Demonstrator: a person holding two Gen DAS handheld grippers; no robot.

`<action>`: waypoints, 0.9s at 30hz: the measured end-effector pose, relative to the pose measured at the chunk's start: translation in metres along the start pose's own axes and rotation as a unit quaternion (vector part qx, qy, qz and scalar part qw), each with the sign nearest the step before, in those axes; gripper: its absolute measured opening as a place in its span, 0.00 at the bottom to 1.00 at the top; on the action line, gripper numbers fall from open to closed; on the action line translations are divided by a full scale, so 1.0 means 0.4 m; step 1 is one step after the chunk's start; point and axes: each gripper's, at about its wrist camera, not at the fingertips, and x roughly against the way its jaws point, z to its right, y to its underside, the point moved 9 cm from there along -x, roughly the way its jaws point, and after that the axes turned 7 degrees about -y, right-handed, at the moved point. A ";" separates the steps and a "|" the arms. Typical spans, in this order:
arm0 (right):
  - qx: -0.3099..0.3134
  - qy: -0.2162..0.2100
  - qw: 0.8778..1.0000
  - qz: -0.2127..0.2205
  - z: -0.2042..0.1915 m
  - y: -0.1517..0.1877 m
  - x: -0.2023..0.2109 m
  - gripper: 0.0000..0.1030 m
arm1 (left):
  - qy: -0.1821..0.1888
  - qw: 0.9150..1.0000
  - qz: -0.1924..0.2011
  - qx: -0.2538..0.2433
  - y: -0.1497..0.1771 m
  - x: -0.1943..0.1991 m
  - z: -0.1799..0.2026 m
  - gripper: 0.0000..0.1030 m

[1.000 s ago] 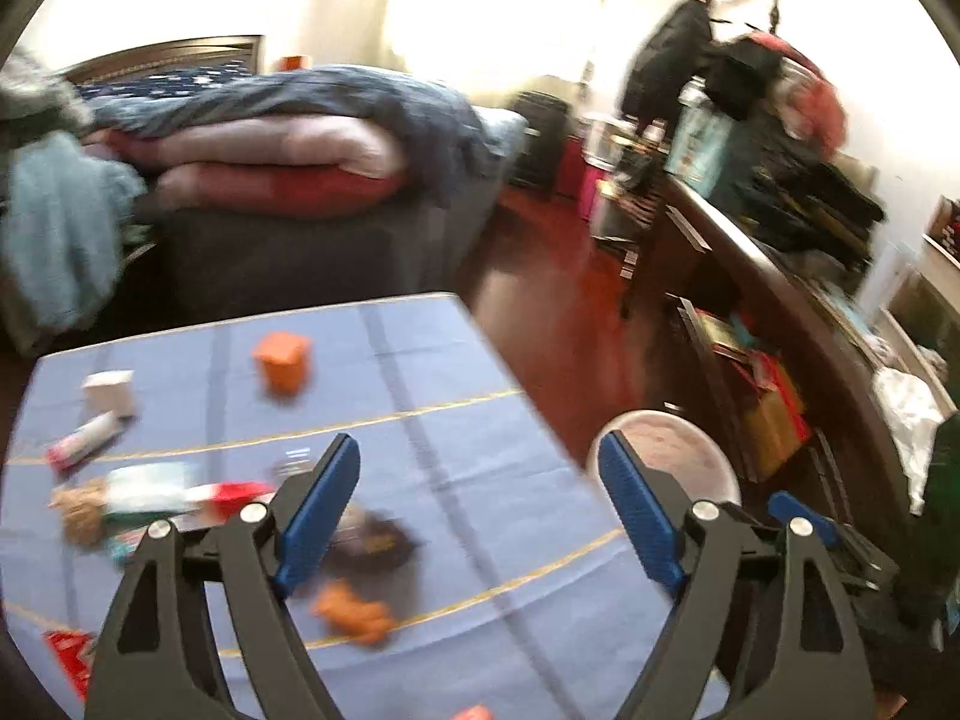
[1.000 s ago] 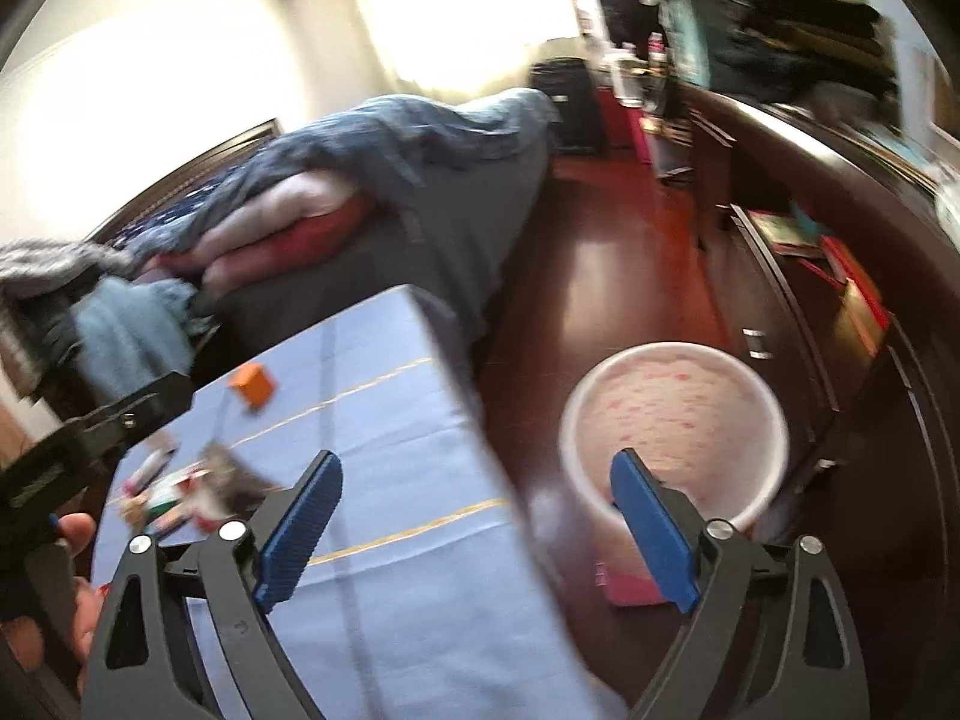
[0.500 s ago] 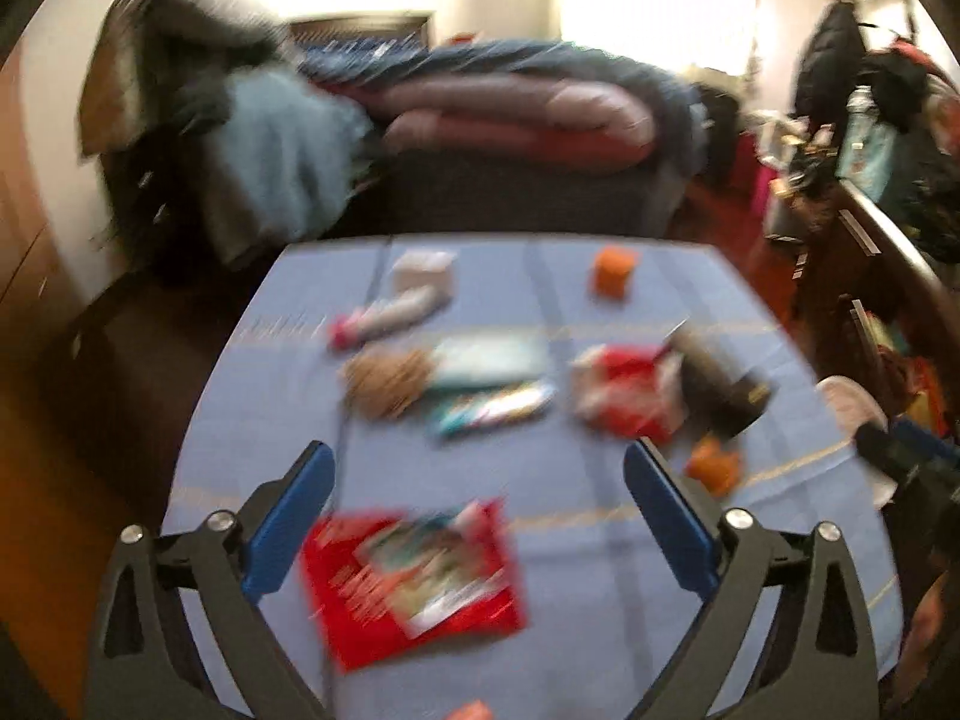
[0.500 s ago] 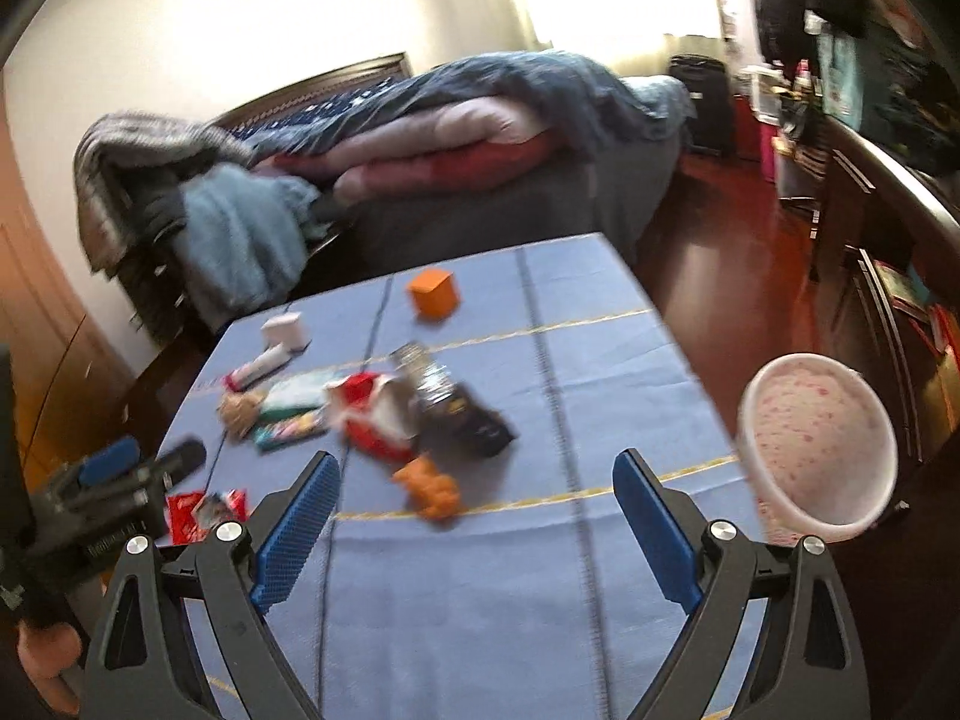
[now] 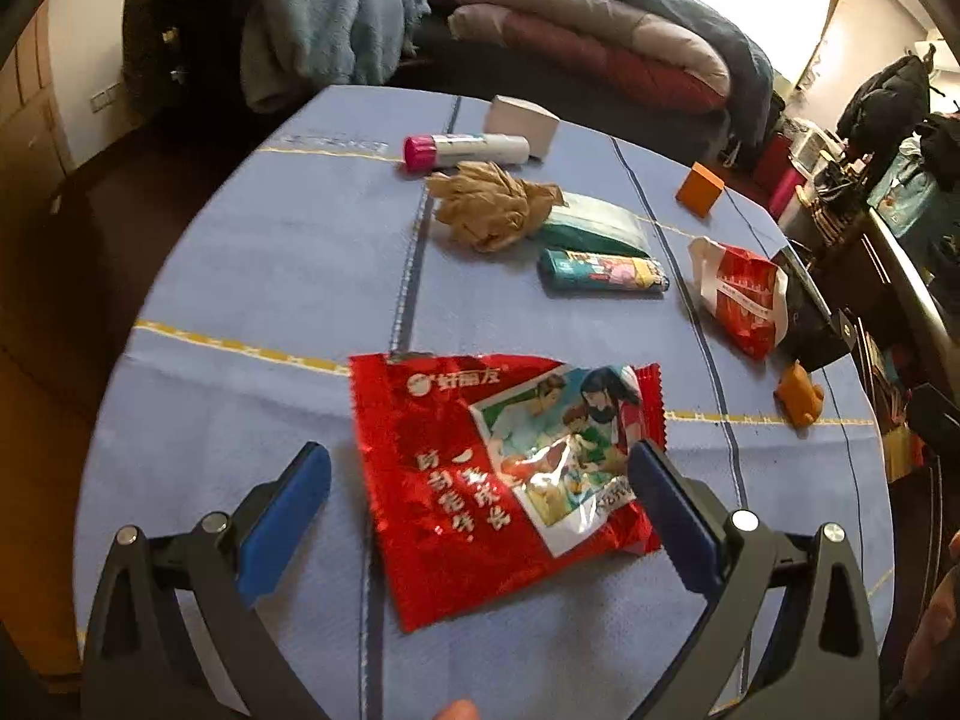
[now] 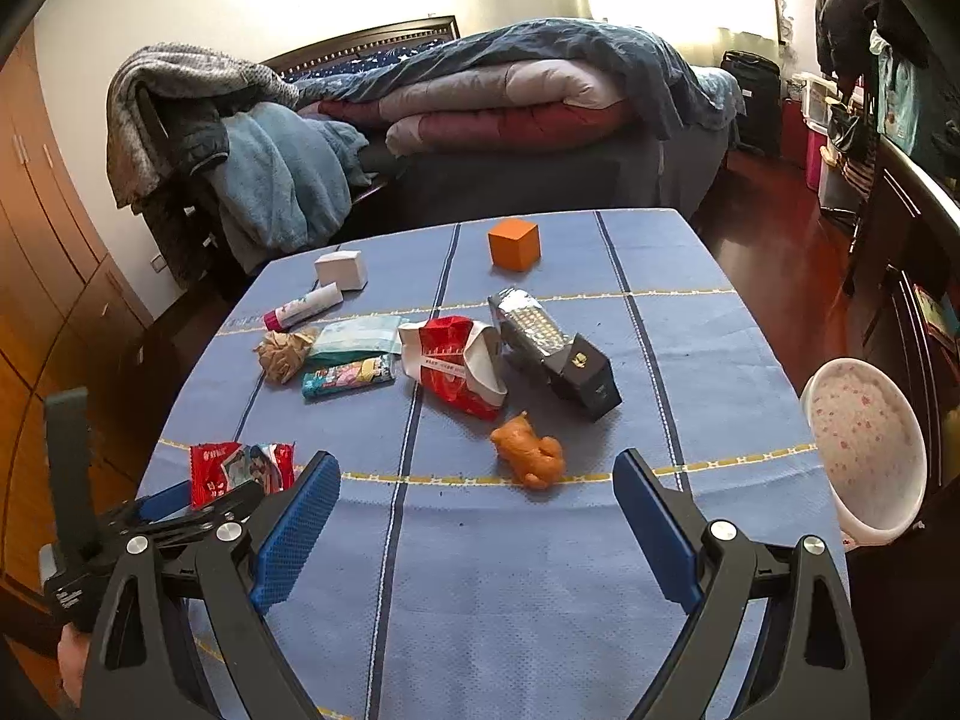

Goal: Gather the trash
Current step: 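Move both open tools back over the table, then grasp the red snack bag with the left tool while the right tool grasps the dark box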

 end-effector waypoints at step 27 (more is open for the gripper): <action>0.008 0.009 1.000 -0.020 -0.021 0.003 -0.064 0.89 | 0.084 0.995 0.039 -0.028 0.013 0.080 0.062 0.67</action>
